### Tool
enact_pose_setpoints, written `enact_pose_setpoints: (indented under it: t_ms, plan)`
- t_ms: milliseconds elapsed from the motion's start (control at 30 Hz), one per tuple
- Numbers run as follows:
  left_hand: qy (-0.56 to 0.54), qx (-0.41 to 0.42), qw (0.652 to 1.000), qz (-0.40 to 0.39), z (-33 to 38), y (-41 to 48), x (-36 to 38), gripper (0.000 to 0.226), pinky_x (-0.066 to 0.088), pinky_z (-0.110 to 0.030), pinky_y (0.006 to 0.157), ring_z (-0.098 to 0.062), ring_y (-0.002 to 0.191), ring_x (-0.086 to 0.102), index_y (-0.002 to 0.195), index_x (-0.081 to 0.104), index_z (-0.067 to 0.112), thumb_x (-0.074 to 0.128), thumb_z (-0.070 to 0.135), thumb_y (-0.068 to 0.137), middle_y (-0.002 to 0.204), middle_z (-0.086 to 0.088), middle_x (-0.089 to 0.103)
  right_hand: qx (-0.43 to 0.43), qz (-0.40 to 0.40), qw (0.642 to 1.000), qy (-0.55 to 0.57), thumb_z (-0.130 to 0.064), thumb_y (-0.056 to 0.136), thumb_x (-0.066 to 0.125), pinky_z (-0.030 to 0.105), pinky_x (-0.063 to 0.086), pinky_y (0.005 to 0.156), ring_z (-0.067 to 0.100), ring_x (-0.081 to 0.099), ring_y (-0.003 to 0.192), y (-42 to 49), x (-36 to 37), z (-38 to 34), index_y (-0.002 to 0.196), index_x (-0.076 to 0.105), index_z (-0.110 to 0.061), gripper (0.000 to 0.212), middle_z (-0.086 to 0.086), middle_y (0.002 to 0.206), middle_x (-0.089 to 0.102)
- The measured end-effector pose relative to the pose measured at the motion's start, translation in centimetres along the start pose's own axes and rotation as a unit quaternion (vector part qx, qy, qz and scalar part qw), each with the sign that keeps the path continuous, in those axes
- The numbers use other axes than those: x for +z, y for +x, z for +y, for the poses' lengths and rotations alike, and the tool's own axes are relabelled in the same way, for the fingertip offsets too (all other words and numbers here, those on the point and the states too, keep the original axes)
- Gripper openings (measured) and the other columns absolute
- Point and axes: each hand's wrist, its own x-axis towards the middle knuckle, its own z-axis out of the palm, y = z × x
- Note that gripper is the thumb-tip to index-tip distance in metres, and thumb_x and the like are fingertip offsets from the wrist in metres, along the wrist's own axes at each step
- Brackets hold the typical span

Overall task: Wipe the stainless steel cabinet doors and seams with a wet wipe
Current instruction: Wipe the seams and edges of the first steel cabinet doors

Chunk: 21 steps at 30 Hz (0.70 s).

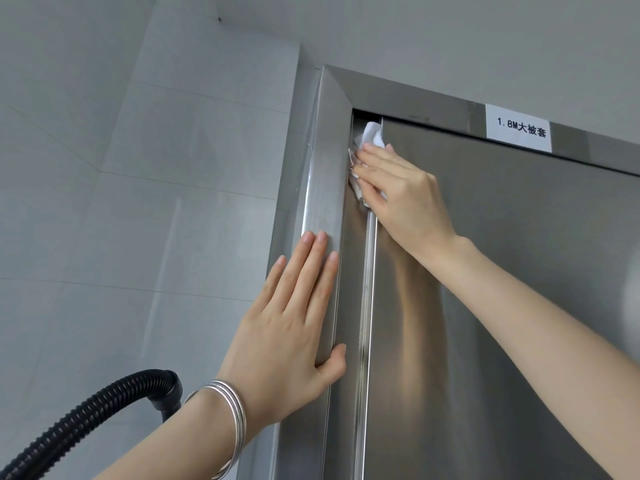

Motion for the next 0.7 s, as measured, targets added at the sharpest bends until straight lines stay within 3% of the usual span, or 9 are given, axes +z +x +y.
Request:
enact_pose_setpoints:
  t_ms: [100,267,433,600,700]
  plan:
    - [-0.003,0.004,1.000,0.004,0.0,0.0,0.1,0.087,0.023,-0.045,0.113,-0.030,0.147,0.012,0.148,0.024,-0.001,0.046,0.046,0.078,0.158,-0.017,0.016,-0.021,-0.070,0.996,-0.045,-0.006,0.089,0.057,0.043,0.040,0.106,0.030,0.057,0.117,0.1,-0.4,0.5,0.103,0.070,0.005,0.022,0.019,0.118,0.064]
    - [-0.002,0.004,1.000,0.002,-0.1,-0.1,0.1,0.087,0.022,-0.045,0.113,-0.030,0.147,0.012,0.148,0.023,-0.001,0.046,0.046,0.078,0.158,-0.017,0.016,0.014,-0.157,0.984,-0.084,-0.014,0.095,0.046,0.029,0.019,0.115,0.026,0.041,0.133,3.0,-0.4,1.3,0.122,0.059,0.003,0.035,0.018,0.136,0.051]
    - [0.008,0.009,1.000,-0.006,-0.2,-0.1,0.0,0.087,0.022,-0.046,0.114,-0.031,0.147,0.011,0.148,0.023,-0.002,0.044,0.046,0.079,0.158,-0.018,0.015,-0.025,-0.152,0.985,-0.077,-0.005,0.093,0.049,0.036,0.029,0.112,0.029,0.050,0.126,-0.2,-1.3,-0.2,0.116,0.063,0.006,0.028,0.019,0.128,0.058]
    - [-0.006,0.013,1.000,0.001,-0.1,-0.1,0.0,0.087,0.019,-0.045,0.115,-0.030,0.148,0.010,0.149,0.021,-0.001,0.044,0.046,0.079,0.158,-0.018,0.014,0.016,-0.187,0.978,-0.094,-0.011,0.099,0.039,0.026,0.015,0.116,0.016,0.041,0.132,3.3,-1.0,1.0,0.120,0.061,-0.003,0.031,0.007,0.132,0.055]
    - [-0.019,0.012,1.000,-0.014,-0.2,-0.5,-0.5,0.086,0.013,-0.043,0.117,-0.028,0.148,0.005,0.150,0.015,0.001,0.041,0.049,0.084,0.160,-0.015,0.008,0.011,-0.173,0.982,-0.078,-0.005,0.093,0.049,0.029,0.027,0.112,0.021,0.053,0.121,0.1,-1.9,-1.5,0.104,0.068,0.001,0.022,0.012,0.119,0.064]
